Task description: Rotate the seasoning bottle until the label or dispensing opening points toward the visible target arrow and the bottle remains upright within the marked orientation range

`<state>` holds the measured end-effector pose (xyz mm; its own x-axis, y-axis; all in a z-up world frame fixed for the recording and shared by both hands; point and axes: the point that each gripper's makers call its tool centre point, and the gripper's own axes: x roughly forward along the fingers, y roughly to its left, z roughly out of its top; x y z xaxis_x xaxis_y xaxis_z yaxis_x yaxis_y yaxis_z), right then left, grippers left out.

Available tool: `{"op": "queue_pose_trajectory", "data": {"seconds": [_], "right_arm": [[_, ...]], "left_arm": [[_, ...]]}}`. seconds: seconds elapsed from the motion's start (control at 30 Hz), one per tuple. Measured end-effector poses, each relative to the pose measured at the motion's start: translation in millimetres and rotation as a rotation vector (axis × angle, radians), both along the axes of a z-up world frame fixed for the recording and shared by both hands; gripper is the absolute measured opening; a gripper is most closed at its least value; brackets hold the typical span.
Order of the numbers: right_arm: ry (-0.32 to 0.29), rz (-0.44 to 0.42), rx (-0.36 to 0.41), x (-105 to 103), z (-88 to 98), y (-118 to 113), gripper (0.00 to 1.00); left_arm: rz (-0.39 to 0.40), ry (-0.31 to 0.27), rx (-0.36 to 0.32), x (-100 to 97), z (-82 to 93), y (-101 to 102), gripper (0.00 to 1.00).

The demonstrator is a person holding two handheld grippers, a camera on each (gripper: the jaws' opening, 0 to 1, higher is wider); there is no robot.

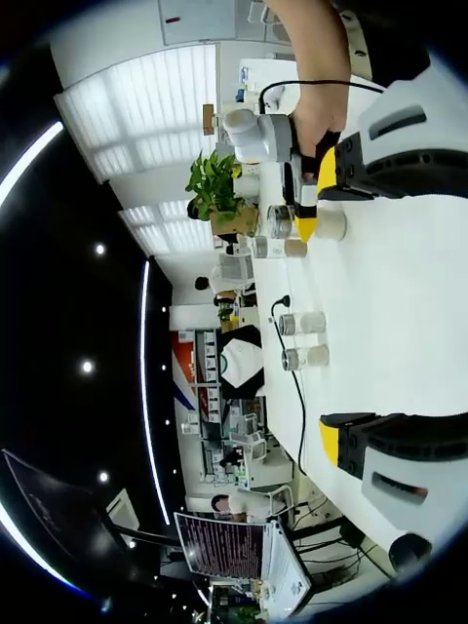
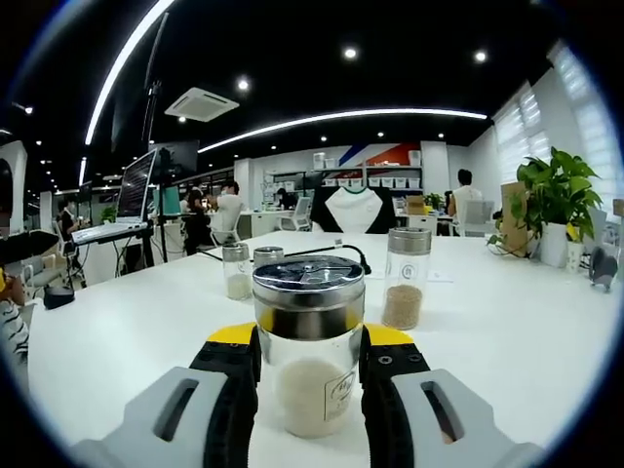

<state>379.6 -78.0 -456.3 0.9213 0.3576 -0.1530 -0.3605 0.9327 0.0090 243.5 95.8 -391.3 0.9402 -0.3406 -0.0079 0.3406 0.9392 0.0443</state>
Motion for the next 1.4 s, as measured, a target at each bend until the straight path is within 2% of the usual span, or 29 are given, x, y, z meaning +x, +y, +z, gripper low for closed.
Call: {"op": "queue_pose_trajectory", "data": {"seconds": [0.4,0.83,0.87,0.93,1.0,1.2,1.33,1.4], "right_arm": [[0.022,-0.071,-0.008,0.5,-2.3,-0.1,0.38],[0.024,-0.057,-0.017,-0.6,-2.9,0.2,0.39],[0.013,-0.037,-0.042,-0.7,-2.7,1.7,0.43],[-0.098,0.020,-0.071,-2.1,13.2,7.9,0.54],[-0.125,0.057,-0.102,-7.0,18.8,9.6,0.58],[-0.131,0.093,-0.048,-12.5,24.8,0.2,0.58],[-0.145,0.175,-0.037,-16.1,22.3,-3.5,0.59],[-0.125,0.214,-0.007,-17.0,20.5,-4.9,0.59]], "left_arm": [[-0.011,0.006,-0.011,4.1,-1.8,-5.5,0.95],[-0.012,0.010,-0.009,3.6,-1.7,-8.3,0.95],[-0.010,0.010,-0.009,3.5,-1.4,-7.8,0.95],[-0.006,0.009,-0.010,3.2,-0.2,-5.9,0.95],[-0.001,-0.008,-0.006,1.8,2.9,-4.1,0.95],[-0.006,-0.005,-0.004,1.0,1.8,-5.8,0.95],[-0.005,-0.009,0.004,-1.8,3.3,-4.7,0.95],[0.000,-0.007,0.002,-2.6,3.0,-2.7,0.95]]}}
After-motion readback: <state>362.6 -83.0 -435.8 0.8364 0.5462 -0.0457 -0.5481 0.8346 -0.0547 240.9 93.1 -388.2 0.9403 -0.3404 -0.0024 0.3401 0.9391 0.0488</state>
